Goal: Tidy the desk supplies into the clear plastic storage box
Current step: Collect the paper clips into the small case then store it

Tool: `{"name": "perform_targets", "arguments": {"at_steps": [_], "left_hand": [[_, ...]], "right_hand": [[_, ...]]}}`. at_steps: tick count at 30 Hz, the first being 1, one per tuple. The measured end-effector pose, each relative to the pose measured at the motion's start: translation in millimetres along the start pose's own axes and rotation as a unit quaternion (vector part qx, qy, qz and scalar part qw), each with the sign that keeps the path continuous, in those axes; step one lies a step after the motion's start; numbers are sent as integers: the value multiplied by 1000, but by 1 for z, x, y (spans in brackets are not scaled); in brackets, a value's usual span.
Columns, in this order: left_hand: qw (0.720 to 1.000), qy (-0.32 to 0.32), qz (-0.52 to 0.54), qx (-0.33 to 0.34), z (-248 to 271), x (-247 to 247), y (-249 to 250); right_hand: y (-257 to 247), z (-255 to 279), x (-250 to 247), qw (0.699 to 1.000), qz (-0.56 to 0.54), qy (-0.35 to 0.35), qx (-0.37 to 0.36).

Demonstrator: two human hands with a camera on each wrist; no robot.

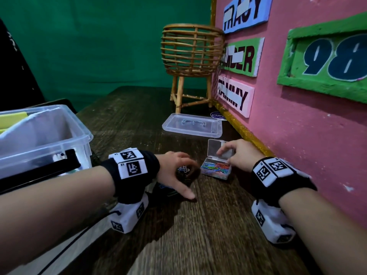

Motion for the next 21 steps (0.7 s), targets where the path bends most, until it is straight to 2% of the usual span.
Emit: {"name": "perform_targets", "arguments": {"at_steps": [1,3,7,15,17,21], "left_hand": [[999,-34,2,-7,0,1,-4],[999,-48,16,5,3,0,-9],[998,25,43,42,11,-1,-10],[995,68,64,43,13,-1,-6],[991,101,70,47,13,-2,-5],[970,213,86,81,12,-5,11]], "right_hand": [[0,0,0,1000,1,-1,0],[0,0,-1,1000,-3,-9,-4],[-2,2,0,999,-15,-44,-18],[-7,7,3,989,-71,-121,-47],[-8,7,3,987,-78,-130,-53],[-8,7,4,986,-90,-126,-60]]}}
Point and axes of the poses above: each hand's wrist, its own z-axis away from the middle knuckle, its own x-axis out of the palm, y = z × x, the point moved 1 cm from there along -z, towards the middle knuckle, and after that the axes turned 14 degrees about -y, right-handed, at the moved point
